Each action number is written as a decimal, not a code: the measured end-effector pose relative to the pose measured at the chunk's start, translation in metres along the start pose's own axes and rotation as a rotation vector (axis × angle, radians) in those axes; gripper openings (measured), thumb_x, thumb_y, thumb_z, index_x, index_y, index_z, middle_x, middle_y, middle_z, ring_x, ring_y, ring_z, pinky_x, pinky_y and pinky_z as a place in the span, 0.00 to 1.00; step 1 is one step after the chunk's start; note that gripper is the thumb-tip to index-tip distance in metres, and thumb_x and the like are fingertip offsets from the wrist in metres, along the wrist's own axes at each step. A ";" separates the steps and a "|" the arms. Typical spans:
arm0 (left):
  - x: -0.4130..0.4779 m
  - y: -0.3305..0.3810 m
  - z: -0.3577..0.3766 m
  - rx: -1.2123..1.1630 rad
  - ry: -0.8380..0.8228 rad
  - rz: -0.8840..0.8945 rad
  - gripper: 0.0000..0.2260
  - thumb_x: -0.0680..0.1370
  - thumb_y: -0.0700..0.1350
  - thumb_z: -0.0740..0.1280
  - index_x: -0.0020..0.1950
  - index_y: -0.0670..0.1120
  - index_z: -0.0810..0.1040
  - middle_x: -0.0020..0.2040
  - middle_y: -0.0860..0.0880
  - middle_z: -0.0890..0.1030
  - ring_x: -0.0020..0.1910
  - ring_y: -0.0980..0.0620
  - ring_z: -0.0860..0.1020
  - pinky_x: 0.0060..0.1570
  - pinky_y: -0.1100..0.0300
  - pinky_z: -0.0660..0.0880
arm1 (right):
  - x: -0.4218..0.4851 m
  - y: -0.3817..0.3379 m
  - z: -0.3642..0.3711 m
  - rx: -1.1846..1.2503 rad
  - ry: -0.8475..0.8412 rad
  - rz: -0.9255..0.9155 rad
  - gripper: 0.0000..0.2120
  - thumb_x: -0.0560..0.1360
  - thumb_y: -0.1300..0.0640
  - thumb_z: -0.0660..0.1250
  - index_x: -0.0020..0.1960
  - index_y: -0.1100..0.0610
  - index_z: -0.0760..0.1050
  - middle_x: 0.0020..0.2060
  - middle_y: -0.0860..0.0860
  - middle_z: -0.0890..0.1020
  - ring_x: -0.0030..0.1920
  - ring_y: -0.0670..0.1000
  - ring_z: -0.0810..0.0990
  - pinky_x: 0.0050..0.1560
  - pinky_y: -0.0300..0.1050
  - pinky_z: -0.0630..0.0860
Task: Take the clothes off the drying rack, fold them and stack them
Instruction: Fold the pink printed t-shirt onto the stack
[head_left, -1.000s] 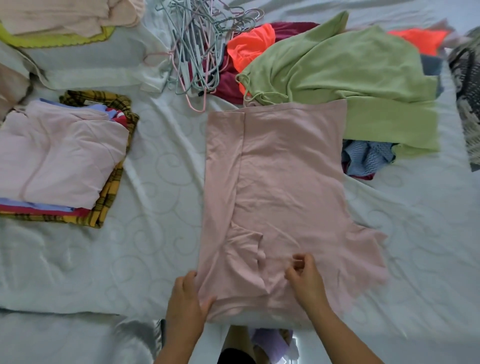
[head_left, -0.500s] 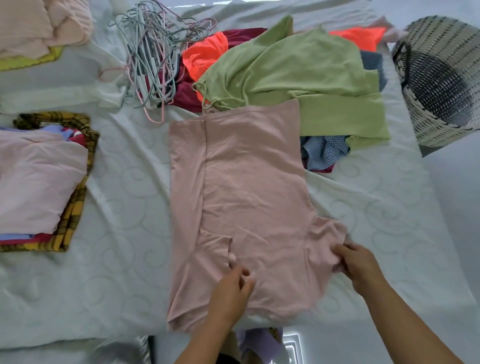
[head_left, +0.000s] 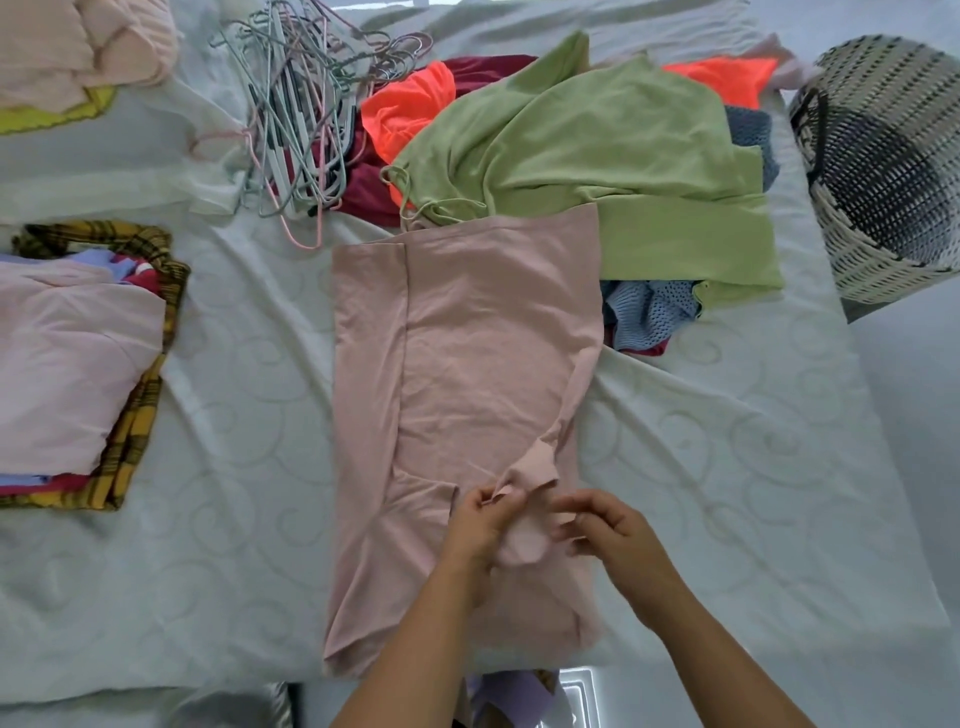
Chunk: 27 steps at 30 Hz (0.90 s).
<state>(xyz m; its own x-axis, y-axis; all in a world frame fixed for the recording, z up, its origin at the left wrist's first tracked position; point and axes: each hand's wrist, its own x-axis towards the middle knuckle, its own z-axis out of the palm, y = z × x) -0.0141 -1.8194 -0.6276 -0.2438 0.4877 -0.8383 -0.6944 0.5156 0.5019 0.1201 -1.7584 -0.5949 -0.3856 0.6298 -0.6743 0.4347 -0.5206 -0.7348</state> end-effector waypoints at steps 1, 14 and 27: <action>0.000 -0.001 -0.007 -0.012 0.066 0.001 0.12 0.69 0.43 0.74 0.48 0.42 0.75 0.39 0.46 0.80 0.36 0.51 0.78 0.35 0.60 0.75 | 0.007 0.001 -0.003 0.000 0.074 0.010 0.17 0.75 0.74 0.54 0.43 0.59 0.77 0.42 0.53 0.82 0.32 0.42 0.79 0.33 0.34 0.74; 0.014 -0.003 -0.019 0.580 0.051 0.316 0.06 0.71 0.53 0.67 0.41 0.55 0.71 0.42 0.58 0.77 0.45 0.54 0.75 0.45 0.61 0.72 | 0.176 -0.101 -0.030 -0.198 0.491 -0.133 0.20 0.75 0.55 0.66 0.58 0.70 0.72 0.48 0.61 0.78 0.50 0.58 0.77 0.58 0.54 0.73; -0.017 -0.017 -0.082 0.518 0.372 0.425 0.15 0.79 0.41 0.60 0.66 0.49 0.72 0.55 0.63 0.72 0.51 0.73 0.71 0.42 0.81 0.62 | 0.199 -0.150 0.074 -0.298 0.185 -0.360 0.26 0.75 0.55 0.66 0.71 0.58 0.62 0.53 0.53 0.77 0.51 0.51 0.78 0.49 0.45 0.76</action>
<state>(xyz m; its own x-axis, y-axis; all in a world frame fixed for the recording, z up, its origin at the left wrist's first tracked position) -0.0531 -1.8943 -0.6390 -0.6942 0.4962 -0.5215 -0.1061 0.6460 0.7559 -0.0824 -1.5981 -0.6240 -0.4147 0.8450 -0.3378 0.5250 -0.0811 -0.8472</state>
